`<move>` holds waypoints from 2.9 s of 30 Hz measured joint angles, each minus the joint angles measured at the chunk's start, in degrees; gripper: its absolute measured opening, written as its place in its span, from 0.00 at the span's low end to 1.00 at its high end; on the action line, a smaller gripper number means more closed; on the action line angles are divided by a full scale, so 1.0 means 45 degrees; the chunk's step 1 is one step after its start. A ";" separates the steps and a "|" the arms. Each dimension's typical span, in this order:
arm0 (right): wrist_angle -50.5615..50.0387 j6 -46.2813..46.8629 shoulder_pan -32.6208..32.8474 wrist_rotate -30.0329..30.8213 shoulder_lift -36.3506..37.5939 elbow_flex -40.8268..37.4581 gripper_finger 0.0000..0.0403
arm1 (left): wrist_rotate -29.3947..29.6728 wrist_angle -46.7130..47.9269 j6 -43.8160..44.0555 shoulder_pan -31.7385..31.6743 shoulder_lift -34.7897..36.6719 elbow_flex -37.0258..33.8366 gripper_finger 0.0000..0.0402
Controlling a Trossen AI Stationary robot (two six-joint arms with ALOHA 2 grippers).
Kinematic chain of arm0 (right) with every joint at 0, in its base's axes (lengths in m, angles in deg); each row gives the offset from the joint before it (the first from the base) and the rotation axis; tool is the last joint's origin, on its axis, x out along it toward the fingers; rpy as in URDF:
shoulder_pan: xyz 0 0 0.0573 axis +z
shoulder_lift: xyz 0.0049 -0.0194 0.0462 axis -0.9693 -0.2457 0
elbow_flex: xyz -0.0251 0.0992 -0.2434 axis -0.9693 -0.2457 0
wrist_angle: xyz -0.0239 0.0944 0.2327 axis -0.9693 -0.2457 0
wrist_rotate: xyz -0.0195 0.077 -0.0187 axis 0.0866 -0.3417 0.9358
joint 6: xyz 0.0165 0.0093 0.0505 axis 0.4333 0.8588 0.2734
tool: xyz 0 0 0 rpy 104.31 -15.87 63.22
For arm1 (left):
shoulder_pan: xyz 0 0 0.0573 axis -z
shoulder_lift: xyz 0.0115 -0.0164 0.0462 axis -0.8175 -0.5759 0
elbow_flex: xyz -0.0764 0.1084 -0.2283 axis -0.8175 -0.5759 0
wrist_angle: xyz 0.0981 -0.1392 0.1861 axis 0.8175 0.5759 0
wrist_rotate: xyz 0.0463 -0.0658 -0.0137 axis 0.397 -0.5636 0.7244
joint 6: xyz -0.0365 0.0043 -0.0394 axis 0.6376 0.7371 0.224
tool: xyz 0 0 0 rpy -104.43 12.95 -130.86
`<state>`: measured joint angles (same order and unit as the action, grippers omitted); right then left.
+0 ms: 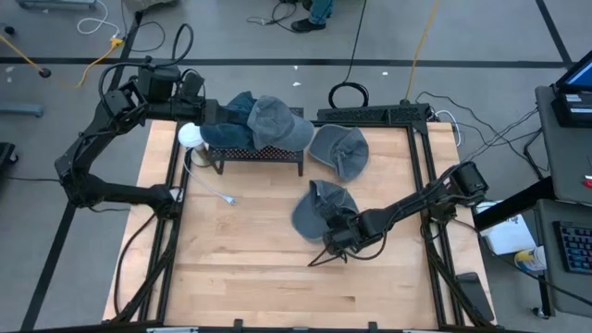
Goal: Pick & Place hat
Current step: Stack the left gray cap on the other gray cap on the shelf
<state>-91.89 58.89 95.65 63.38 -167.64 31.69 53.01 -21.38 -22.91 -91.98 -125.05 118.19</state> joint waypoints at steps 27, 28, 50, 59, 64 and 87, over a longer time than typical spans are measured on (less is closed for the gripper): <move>0.7339 -0.3073 0.0112 0.3944 0.6619 -0.0028 0.01 | -0.1562 -0.2936 -0.2352 0.0000 -0.0005 0.0000 0.73; 0.8081 -0.3033 0.0112 0.3934 0.6867 -0.0028 0.01 | -0.1568 -0.3141 -0.2370 0.0000 -0.0005 0.0000 0.73; 2.0050 0.1770 -0.4315 -0.6311 0.7807 -0.0018 0.01 | -0.3054 -0.8817 -0.0866 0.0000 -0.0005 0.0000 0.73; 2.2643 0.4784 -0.6780 -0.7993 0.6297 0.0577 0.01 | -0.4370 -1.2871 -0.0623 0.0635 -0.0547 0.0000 0.73; 2.2906 0.5736 -0.7310 -0.8869 0.5255 0.1939 0.01 | -0.4366 -1.4602 -0.0410 0.1120 -0.1301 0.0000 0.73; 2.2641 0.7133 -0.8257 -0.9469 0.3727 0.3474 0.01 | -0.4322 -1.8387 0.1005 0.2378 -0.4090 -0.0005 0.73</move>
<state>9.99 90.99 58.50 20.77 -150.87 47.32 33.56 -104.12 -18.39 -81.28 -143.45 118.17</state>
